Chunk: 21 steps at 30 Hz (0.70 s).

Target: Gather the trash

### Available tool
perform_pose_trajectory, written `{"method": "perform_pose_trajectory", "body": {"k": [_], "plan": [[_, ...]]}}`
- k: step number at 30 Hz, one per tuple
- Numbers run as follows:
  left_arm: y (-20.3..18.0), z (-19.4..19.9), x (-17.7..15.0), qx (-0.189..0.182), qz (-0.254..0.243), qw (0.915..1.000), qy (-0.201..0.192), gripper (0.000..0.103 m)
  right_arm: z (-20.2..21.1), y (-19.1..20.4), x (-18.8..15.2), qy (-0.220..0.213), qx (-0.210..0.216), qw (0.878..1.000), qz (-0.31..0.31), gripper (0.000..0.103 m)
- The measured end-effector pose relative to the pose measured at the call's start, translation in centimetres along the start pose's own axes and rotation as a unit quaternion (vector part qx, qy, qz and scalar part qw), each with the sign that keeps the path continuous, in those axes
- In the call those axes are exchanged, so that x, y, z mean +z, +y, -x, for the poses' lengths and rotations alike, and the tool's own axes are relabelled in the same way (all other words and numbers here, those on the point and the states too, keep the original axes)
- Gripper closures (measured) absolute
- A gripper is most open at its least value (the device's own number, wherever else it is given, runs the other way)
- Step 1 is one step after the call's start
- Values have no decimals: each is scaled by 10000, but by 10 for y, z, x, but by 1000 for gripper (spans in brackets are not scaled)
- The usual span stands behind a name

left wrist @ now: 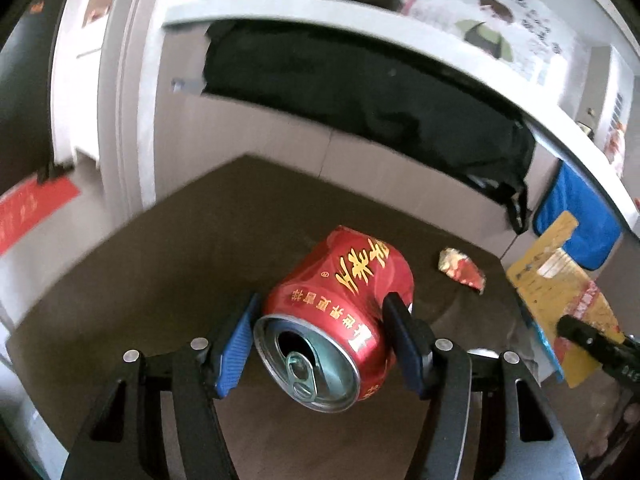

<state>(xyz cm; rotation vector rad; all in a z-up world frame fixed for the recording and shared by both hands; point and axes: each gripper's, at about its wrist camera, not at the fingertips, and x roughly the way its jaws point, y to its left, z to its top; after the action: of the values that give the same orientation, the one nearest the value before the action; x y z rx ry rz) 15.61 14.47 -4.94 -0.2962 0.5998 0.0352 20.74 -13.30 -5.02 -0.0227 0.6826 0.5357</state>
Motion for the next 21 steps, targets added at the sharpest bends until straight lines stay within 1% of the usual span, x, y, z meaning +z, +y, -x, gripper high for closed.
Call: {"method": "perform_pose_trajectory", "body": {"k": [4,7,8,9,10,11,14,17,19,20,21], "plan": [[-28,13,14,-97,-289,9990,-338,41,5,-4,3,-100,-41,9999,-5,85],[-51,17,25,-224,-501,9972,-504,42,12,-7,9,-227,-94,9997,-10,85],[-57,16,28,-230,-560,9968,-531,64,14,-10,11,-270,-110,9996,-9,85],[-60,13,31,-184,-592,9968,-505,65,16,-13,14,-303,-129,9995,-11,85],[-62,9,33,-206,-577,9969,-487,75,17,-15,15,-317,-145,9994,-12,85],[-62,4,35,-221,-534,9974,-434,78,17,-17,16,-316,-161,9994,-17,85],[-57,-9,34,-223,-475,9982,-302,78,14,-24,14,-242,-149,9996,-45,85],[-43,-17,34,-512,-180,9985,-36,77,8,-30,8,-153,-133,9997,-112,85],[-33,-15,33,-553,-8,9984,102,73,4,-35,4,-96,-106,9997,-191,85],[-30,-13,31,-574,14,9982,157,64,3,-36,2,-68,-98,9997,-231,85],[-26,-8,26,-600,65,9979,254,51,2,-37,1,-42,-79,9996,-262,85]]}}
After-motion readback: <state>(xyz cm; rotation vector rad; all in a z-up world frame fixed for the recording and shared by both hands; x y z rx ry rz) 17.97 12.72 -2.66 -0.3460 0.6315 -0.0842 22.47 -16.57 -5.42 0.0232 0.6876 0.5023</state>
